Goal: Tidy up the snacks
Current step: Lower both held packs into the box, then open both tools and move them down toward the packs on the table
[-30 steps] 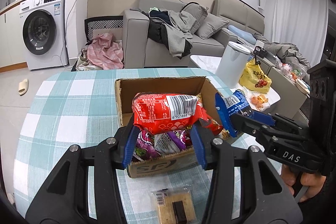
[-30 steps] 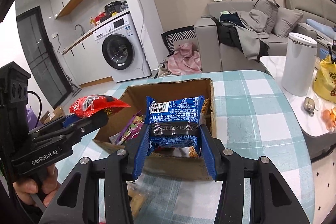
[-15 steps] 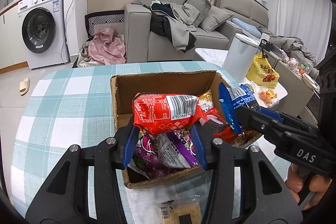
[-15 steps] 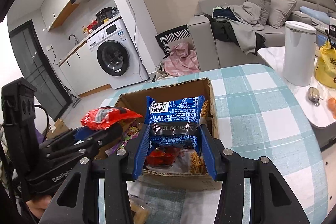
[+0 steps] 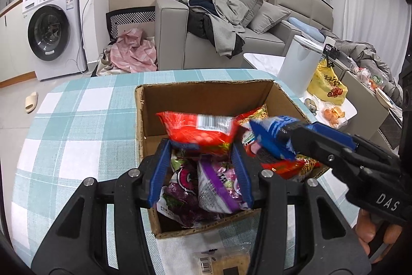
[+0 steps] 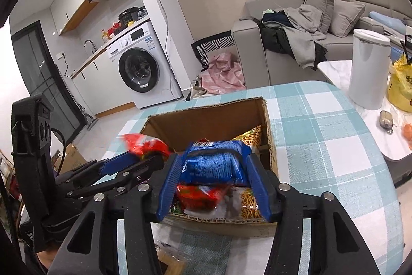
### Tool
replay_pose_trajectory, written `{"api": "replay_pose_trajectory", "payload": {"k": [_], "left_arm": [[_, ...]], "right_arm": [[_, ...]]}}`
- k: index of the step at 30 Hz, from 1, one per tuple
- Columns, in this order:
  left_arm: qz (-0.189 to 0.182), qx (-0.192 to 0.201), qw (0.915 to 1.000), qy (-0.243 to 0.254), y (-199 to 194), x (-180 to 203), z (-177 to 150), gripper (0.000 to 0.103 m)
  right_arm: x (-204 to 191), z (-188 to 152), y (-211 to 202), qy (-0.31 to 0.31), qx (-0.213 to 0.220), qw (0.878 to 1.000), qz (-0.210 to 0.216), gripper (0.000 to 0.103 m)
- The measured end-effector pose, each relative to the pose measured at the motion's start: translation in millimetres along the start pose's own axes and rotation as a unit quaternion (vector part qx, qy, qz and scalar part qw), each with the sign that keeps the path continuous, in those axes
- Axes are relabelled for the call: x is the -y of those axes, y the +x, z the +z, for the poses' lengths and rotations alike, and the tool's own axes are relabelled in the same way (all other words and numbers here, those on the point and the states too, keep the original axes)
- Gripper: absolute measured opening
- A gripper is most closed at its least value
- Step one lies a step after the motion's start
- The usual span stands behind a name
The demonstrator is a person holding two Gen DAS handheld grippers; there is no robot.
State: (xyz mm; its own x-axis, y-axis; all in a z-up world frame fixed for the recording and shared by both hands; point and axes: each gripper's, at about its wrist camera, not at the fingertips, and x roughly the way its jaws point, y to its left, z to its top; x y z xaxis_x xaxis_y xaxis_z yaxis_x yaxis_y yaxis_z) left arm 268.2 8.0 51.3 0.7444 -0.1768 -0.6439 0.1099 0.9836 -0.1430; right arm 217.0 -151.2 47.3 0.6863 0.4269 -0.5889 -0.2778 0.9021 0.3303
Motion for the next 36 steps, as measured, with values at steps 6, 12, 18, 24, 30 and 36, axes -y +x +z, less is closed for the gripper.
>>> {"api": "replay_pose_trajectory", "payload": {"k": [6,12,18,24,30,36], "left_arm": [[0.008,0.013,0.9999,-0.002,-19.8,3.0,-4.4,0.082],[0.013,0.019,0.9997,-0.005,-45.0,5.2,-10.4,0.091],[0.017,0.029,0.9994,0.001,-72.2,7.6,-20.2,0.102],[0.020,0.026,0.9995,0.001,-99.1,6.9,-38.3,0.102],[0.025,0.016,0.9995,-0.011,-119.0,-1.1,-63.7,0.102],[0.035,0.002,0.9992,-0.017,-131.1,-8.7,-91.1,0.102]], "right_arm": [[4.0,-2.3,-16.1,-0.006,0.010,1.000,-0.002,0.082],[10.2,-7.7,-30.2,-0.004,0.007,1.000,-0.012,0.100],[14.0,-16.2,-41.2,-0.001,0.002,1.000,-0.016,0.102],[12.0,-31.1,-52.2,-0.009,-0.014,1.000,-0.007,0.103],[4.7,-54.4,-60.7,-0.017,-0.042,0.999,0.010,0.103],[-3.0,-82.1,-62.0,-0.029,-0.075,0.997,0.011,0.103]]}}
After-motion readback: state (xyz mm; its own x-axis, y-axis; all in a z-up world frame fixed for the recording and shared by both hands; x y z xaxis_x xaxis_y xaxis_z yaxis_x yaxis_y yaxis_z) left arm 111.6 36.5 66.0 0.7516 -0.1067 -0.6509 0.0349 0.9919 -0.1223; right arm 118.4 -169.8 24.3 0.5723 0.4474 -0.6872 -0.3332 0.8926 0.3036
